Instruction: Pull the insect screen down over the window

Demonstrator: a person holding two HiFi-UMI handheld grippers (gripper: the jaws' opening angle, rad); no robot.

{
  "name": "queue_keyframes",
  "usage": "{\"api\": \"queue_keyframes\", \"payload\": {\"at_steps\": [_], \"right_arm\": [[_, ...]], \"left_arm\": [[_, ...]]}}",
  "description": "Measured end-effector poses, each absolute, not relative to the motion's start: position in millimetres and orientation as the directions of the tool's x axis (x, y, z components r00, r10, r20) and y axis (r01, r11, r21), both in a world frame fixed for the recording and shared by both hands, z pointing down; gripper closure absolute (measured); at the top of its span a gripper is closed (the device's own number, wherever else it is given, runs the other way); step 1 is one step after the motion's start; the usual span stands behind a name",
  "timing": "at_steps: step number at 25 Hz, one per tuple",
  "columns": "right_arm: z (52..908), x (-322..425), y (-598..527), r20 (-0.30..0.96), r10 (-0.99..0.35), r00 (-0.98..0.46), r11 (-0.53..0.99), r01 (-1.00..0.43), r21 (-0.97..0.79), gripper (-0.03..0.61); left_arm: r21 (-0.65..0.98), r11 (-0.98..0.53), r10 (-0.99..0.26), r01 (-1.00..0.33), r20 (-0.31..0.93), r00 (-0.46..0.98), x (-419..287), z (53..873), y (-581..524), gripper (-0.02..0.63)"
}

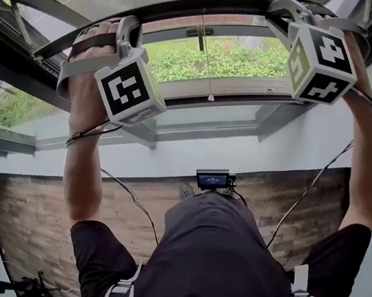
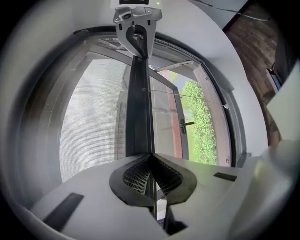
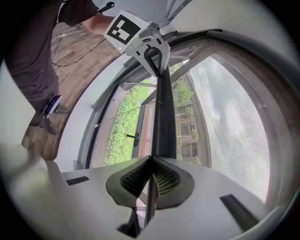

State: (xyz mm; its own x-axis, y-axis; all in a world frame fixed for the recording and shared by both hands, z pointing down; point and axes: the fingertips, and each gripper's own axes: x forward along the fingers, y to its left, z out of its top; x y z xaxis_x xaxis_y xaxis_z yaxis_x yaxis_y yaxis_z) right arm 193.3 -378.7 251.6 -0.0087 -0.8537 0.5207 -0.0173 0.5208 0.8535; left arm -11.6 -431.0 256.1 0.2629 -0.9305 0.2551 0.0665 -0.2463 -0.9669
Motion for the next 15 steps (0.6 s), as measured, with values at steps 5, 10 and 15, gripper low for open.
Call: {"api": "queue_keyframes", "payload": {"at_steps": [5,10,15], "right_arm": [[307.8,193.5,-381.6,0.585,-0.811,-0.01,0.585,-0.039,0.81,0.557],[337.9,189.0,-390.8,0.603,-0.798,-0.007,0.602,-0.041,0.797,0.557],[342.2,192.1,-386.2,0.657,-0.754,-0.015,0.657,-0.035,0.753,0.557]], "left_arm": [[-0.94,-0.333,-0.901,0.077,0.341,0.269,-12.4,310.4,-433.1,0.598],[-0.927,-0.356,-0.898,0.116,0.374,0.233,-18.2,347.8,-444.7,0.598],[-0.904,-0.403,-0.872,0.143,0.426,0.24,-18.2,347.3,-439.3,0.598]]}}
